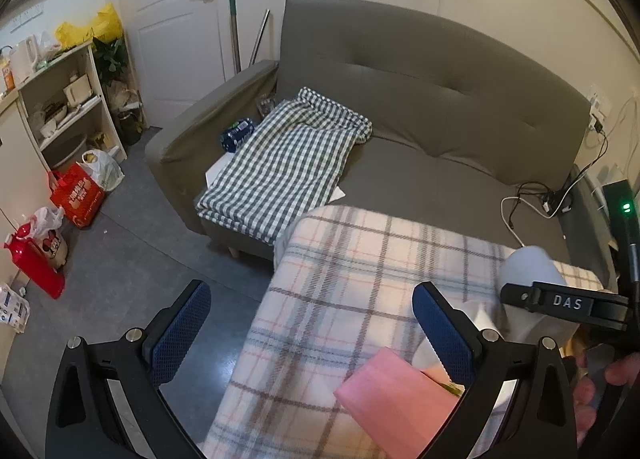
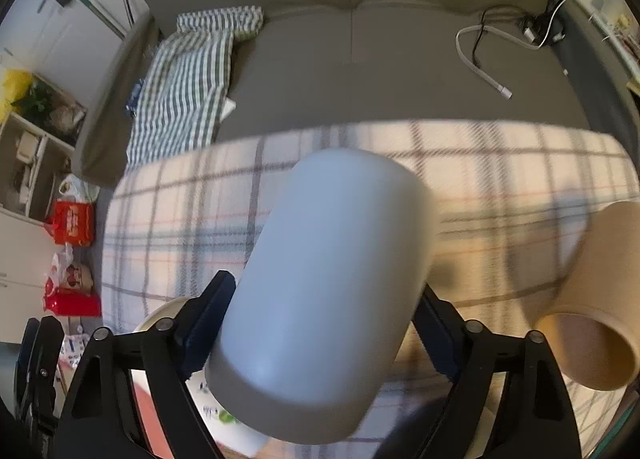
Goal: Flip cup upside down
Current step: 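Lift the white cup with the right tool and rotate it rim-down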
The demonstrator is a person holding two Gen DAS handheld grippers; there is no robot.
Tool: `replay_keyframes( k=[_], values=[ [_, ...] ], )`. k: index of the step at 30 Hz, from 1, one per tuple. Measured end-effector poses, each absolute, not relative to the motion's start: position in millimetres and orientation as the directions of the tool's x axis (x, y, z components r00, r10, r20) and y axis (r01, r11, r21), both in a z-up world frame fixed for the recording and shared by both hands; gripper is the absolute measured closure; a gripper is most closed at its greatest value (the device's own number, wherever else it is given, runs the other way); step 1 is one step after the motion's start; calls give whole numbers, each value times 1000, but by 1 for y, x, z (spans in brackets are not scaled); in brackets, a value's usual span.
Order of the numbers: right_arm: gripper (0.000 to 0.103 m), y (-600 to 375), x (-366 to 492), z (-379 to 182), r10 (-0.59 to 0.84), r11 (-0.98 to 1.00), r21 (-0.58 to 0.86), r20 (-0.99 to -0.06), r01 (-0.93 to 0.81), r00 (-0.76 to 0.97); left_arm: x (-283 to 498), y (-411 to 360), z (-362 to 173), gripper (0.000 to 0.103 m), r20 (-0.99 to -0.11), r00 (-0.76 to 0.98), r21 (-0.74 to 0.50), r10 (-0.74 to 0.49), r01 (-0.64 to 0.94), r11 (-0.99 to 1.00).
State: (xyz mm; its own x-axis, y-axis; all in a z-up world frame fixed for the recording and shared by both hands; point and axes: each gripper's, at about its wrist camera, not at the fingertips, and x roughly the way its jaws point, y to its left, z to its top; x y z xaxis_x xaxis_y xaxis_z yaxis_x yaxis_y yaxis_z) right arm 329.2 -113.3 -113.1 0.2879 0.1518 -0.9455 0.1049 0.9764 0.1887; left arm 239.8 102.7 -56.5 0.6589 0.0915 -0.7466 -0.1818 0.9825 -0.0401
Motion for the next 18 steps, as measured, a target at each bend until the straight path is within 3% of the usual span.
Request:
replay_keyframes(
  k=[3, 13, 18],
  values=[
    [31, -116, 319, -90, 165, 977, 200, -930, 77, 328, 227, 98, -37, 0, -728, 679, -36, 96, -177, 984],
    [31, -121, 246, 6, 222, 970, 242, -856, -17, 466, 165, 81, 24, 0, -645, 757, -21, 103, -152, 988],
    [31, -114, 190, 19, 230, 972, 218, -843, -83, 486, 127, 82, 24, 0, -638, 763, -34, 102, -160, 987]
  ],
)
